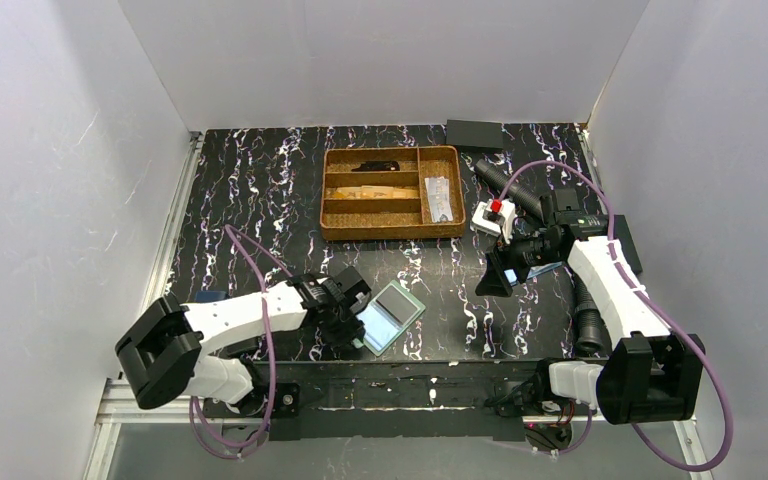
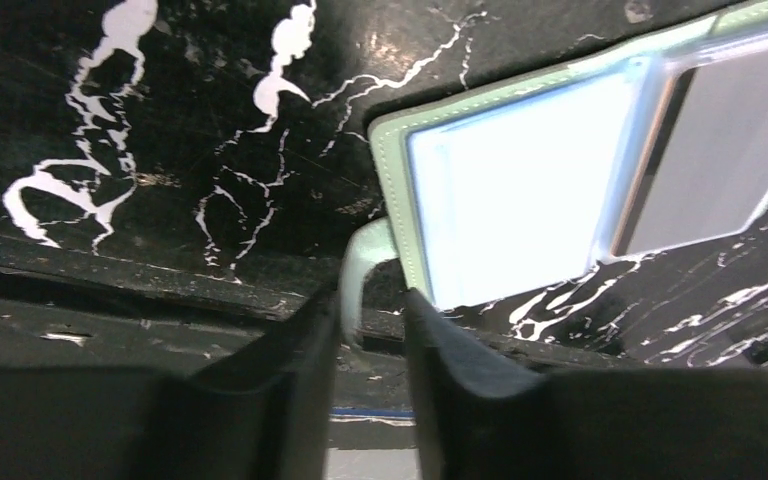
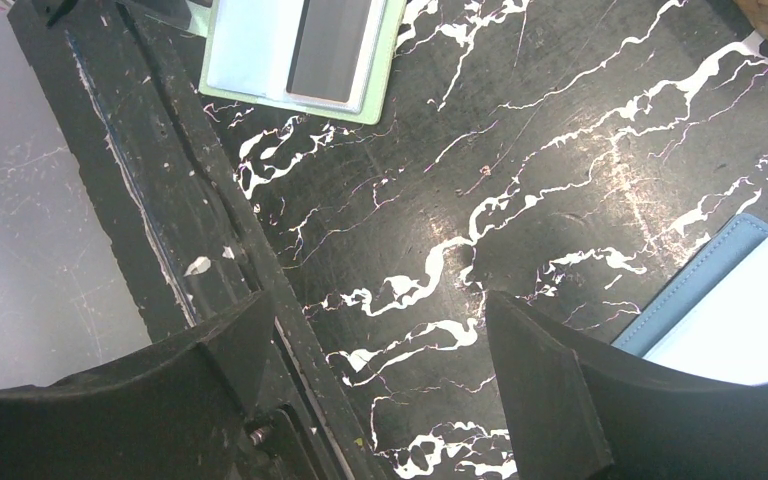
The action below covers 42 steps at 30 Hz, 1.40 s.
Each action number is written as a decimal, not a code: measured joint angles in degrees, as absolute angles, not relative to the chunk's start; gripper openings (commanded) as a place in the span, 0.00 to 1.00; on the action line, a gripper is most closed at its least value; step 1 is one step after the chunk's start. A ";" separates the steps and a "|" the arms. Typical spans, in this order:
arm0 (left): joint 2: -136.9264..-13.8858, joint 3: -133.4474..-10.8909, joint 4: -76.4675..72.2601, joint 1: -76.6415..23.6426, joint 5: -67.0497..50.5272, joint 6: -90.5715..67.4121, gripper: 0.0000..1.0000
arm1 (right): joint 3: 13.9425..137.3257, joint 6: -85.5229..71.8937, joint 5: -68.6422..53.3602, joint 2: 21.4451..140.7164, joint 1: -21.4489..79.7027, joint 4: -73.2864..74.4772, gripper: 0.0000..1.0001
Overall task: Take the credit cards out of the card holder
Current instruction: Move the card holder to the center of the board.
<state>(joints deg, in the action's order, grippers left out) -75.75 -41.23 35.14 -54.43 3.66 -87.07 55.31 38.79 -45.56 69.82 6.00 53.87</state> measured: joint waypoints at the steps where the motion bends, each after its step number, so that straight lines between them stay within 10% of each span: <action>1: -76.01 -41.25 35.31 -54.39 3.64 -86.96 0.15 | 55.31 38.79 -45.56 69.89 6.00 53.87 0.86; 4: -76.58 -41.32 37.08 -52.75 3.75 -84.95 0.00 | 55.31 38.79 -45.54 70.24 6.00 53.87 0.86; 11: -79.64 -50.04 37.54 -35.27 3.07 -61.49 0.01 | 55.33 39.20 -45.10 70.24 6.00 54.28 0.87; 19: -91.55 -67.29 43.33 -29.21 3.79 -48.42 0.43 | 55.37 39.18 -44.95 70.22 6.00 54.24 0.87; 30: -76.09 -68.23 46.68 -28.21 3.33 -46.02 0.97 | 55.37 37.41 -45.01 68.90 5.43 51.66 0.88; 42: -45.25 -49.52 39.97 -27.42 -4.27 -50.11 0.98 | 55.31 35.79 -45.98 69.91 4.12 50.02 0.88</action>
<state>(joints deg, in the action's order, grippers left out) -45.25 -49.52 39.97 -27.42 -4.27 -50.11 55.31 35.79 -45.98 69.91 4.12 50.02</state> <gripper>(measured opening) 0.982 0.873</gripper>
